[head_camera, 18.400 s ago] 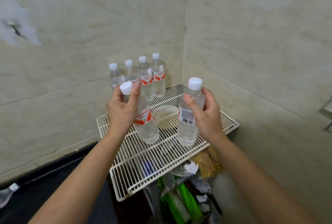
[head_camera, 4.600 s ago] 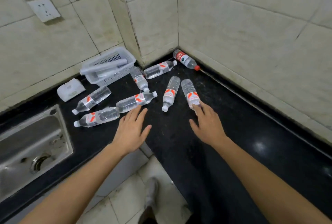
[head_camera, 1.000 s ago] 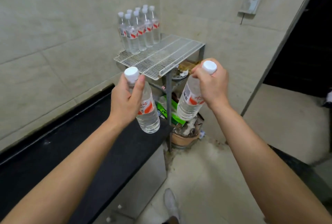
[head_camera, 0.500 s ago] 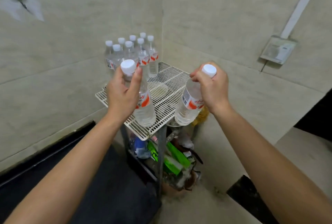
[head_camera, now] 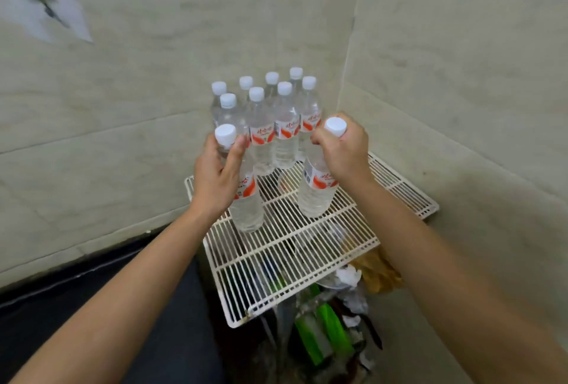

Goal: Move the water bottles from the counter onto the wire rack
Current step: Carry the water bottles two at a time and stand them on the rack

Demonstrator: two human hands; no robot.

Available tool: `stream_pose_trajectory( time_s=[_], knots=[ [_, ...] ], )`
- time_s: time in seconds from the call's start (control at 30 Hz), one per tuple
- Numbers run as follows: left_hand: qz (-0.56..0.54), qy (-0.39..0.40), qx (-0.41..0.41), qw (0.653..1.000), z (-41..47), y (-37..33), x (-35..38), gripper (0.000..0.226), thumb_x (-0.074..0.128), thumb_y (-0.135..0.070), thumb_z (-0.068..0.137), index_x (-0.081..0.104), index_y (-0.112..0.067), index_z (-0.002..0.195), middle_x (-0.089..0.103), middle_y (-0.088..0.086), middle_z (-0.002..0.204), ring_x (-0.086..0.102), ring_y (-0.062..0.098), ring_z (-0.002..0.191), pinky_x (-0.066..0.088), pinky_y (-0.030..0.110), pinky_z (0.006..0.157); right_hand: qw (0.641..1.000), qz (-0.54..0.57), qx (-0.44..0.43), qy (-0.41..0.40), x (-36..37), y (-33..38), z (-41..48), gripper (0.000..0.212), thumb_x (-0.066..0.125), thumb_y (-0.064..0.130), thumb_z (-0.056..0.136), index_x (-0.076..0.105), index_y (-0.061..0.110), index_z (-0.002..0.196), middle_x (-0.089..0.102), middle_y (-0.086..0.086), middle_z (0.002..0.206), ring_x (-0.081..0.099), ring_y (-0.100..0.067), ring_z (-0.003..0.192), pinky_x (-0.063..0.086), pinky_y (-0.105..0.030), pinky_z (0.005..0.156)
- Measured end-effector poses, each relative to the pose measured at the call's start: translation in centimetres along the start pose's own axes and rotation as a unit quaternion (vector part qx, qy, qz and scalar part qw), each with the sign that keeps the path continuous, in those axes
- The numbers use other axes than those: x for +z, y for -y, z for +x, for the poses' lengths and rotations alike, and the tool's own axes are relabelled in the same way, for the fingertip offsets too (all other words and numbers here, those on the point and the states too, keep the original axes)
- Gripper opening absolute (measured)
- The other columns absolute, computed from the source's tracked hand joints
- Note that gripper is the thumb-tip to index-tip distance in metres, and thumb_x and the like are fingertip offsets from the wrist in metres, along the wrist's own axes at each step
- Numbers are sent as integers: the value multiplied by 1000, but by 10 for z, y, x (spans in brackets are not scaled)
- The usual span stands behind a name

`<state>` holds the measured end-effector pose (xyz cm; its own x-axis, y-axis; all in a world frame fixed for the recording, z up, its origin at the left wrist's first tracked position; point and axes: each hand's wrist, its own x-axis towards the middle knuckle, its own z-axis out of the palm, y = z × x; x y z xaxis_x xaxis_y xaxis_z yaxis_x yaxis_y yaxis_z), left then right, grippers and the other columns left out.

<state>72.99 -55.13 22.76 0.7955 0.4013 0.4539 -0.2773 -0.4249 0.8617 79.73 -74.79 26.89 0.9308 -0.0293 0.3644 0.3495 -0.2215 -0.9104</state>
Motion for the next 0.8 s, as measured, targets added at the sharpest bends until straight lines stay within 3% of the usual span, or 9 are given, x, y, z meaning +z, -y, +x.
stream_pose_trajectory(
  time_s=[0.07,0.17,0.3,0.4,0.5,0.6,0.67,0.7,0.8],
  knots=[
    [24,-17,-12,999,14,4,10,32,52,-50,100,56,-22,114,69,-5,106,67,9,97,57,43,87,999,5,-1,38,12,-10,25,15,70,21,71,56,22,68,55,12,59,48,1,53,40,-20,54],
    [48,-45,-16,998,35,8,22,18,52,-39,103,54,-22,109,63,-13,98,61,-1,89,53,35,82,996,20,-14,80,36,-20,59,19,69,15,75,54,18,65,55,7,62,49,-9,60,42,-32,58],
    [102,-65,-10,993,53,23,33,35,47,-53,98,53,-21,111,61,6,108,58,12,98,50,34,85,987,22,-23,158,71,-30,82,16,68,11,80,57,2,74,60,-9,70,52,-16,67,45,-39,63],
    [125,-44,-10,991,55,40,36,37,43,-53,101,54,-21,116,59,9,113,58,22,106,50,43,92,974,26,-30,224,86,-42,83,14,68,14,83,56,15,75,58,8,66,52,-8,65,44,-32,64],
    [149,-26,-6,988,56,47,36,38,40,-59,101,52,-27,118,58,5,115,55,27,111,47,48,97,972,29,-38,230,92,-55,84,14,72,20,86,60,14,92,64,11,78,59,-3,74,48,-28,71],
    [178,-27,-47,982,45,52,35,60,43,-64,94,44,-21,137,48,-1,131,43,20,124,37,26,109,969,34,-65,236,84,-72,77,52,77,40,85,54,17,125,64,5,118,61,-8,112,50,-31,95],
    [133,-28,-104,985,29,62,32,91,56,-72,84,26,-18,151,37,5,144,42,19,133,39,33,114,969,28,-78,232,75,-89,65,72,75,51,83,45,18,139,54,2,134,53,-13,127,47,-36,105],
    [119,-18,-137,983,17,69,29,102,63,-75,77,19,-26,153,35,5,147,42,19,135,42,40,113,969,25,-77,234,70,-99,59,79,74,53,82,40,18,144,49,1,140,51,-14,131,47,-38,107],
    [157,54,-195,967,-13,93,25,108,79,-68,67,22,-34,152,41,-3,147,46,12,132,45,44,111,956,-15,-31,292,55,-127,45,101,81,55,78,20,30,154,33,6,151,44,-9,135,45,-36,110]
  ],
)
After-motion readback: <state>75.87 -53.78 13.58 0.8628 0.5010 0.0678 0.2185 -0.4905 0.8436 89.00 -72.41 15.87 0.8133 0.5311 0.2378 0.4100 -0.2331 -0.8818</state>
